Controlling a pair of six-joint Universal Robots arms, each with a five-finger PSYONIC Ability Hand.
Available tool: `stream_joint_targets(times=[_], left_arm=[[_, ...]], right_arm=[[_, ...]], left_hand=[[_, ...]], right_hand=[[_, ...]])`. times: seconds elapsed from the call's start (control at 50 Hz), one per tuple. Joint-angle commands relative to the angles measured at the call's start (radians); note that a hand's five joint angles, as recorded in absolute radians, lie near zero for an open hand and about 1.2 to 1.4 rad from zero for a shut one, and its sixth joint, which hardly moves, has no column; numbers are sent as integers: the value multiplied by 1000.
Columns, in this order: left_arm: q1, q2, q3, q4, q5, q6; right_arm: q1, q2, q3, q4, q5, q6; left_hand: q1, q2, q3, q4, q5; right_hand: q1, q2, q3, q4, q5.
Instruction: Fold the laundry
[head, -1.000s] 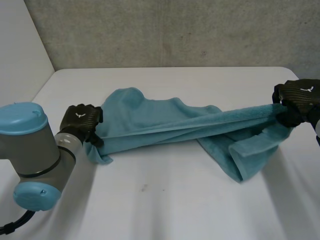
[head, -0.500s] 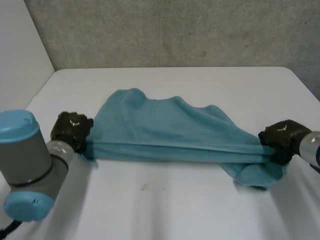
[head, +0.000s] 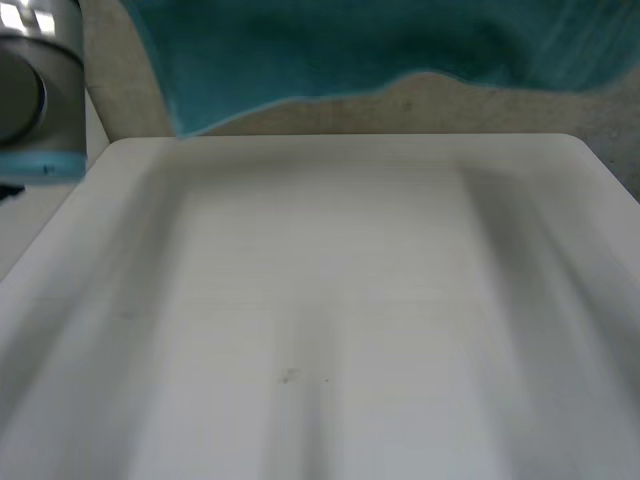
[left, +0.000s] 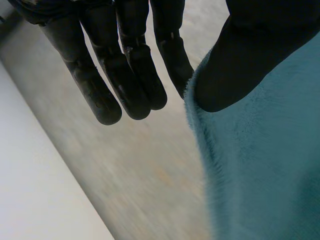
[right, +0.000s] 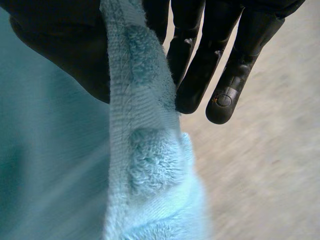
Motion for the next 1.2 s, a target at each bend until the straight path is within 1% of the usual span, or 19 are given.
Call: stream_joint_targets(times=[0.02, 0.08, 0.1, 0.14, 0.22, 0.34, 0.44, 0.5, 0.56, 0.64, 0.8, 0.84, 0.86, 0.88, 0.92, 1.04, 1.06, 1.12, 1.2], left_arm=[[21, 14, -280, -22, 17, -32], [21, -3, -445, -2, 38, -33], [21, -3, -446, -2, 38, -33], [16, -46, -578, 64, 59, -24], [10, -67, -655, 108, 61, -21], [9, -53, -705, 113, 59, -22], [21, -17, -724, 108, 56, -29], [24, 8, -736, 105, 56, -30], [41, 26, -751, 105, 58, -32], [47, 31, -754, 102, 55, -35], [67, 31, -761, 102, 52, -35], [70, 31, -764, 102, 53, -36], [70, 31, -764, 102, 53, -36], [70, 31, -764, 102, 53, -36], [70, 31, -765, 99, 53, -36], [67, 58, -779, 59, 52, -32], [68, 100, -780, 32, 52, -29], [71, 176, -780, -26, 52, -30], [102, 359, -758, -181, 55, -33]], right_arm=[[-2, -20, 279, 77, -73, -4], [-4, -11, 415, 96, -114, -5], [-4, -11, 416, 96, -114, -5], [-4, 49, 463, 96, -120, -4], [-14, 163, 480, 100, -111, 4], [-13, 204, 520, 102, -111, 7], [-72, 194, 596, 97, -120, 40], [-112, 178, 630, 97, -122, 123], [-129, 155, 659, 94, -125, 195], [-187, 123, 725, 91, -163, 272], [-269, 82, 807, 80, -215, 289], [-287, 74, 827, 68, -231, 289], [-287, 74, 827, 68, -231, 289], [-292, 71, 831, 63, -237, 289], [-309, 54, 845, 51, -258, 289], [-321, 3, 844, 62, -283, 286], [-326, -65, 834, 71, -284, 282], [-330, -157, 824, 97, -301, 266], [-346, -344, 737, 239, -327, 179]], left_hand=[[252, 196, 203, 201, 280], [252, 196, 203, 201, 280], [252, 196, 203, 201, 280], [252, 196, 203, 201, 280], [252, 196, 203, 201, 280], [252, 196, 203, 201, 280], [252, 196, 203, 201, 280], [252, 196, 203, 201, 280], [252, 196, 203, 201, 280], [252, 196, 203, 201, 280], [252, 196, 203, 201, 280], [252, 196, 203, 201, 280], [252, 196, 203, 201, 280], [252, 196, 203, 201, 280], [252, 196, 203, 201, 280], [252, 196, 203, 201, 280], [252, 196, 203, 201, 280], [252, 196, 203, 201, 280], [252, 196, 203, 201, 280]], right_hand=[[422, 214, 211, 203, 221], [422, 214, 211, 203, 221], [422, 214, 211, 203, 221], [422, 214, 211, 203, 221], [422, 214, 211, 203, 221], [422, 214, 211, 203, 221], [-159, -368, -371, -379, -360], [-368, -577, -580, -587, -569], [-402, -610, -613, -621, -603], [-393, -602, -604, -612, -594], [-302, -511, -514, -521, -503], [-91, -300, -303, -311, -292], [-90, -299, -302, -310, -291], [14, -194, -197, -205, -187], [421, 212, 209, 201, 220], [422, 214, 211, 203, 221], [422, 214, 211, 203, 221], [422, 214, 211, 203, 221], [422, 214, 211, 203, 221]])
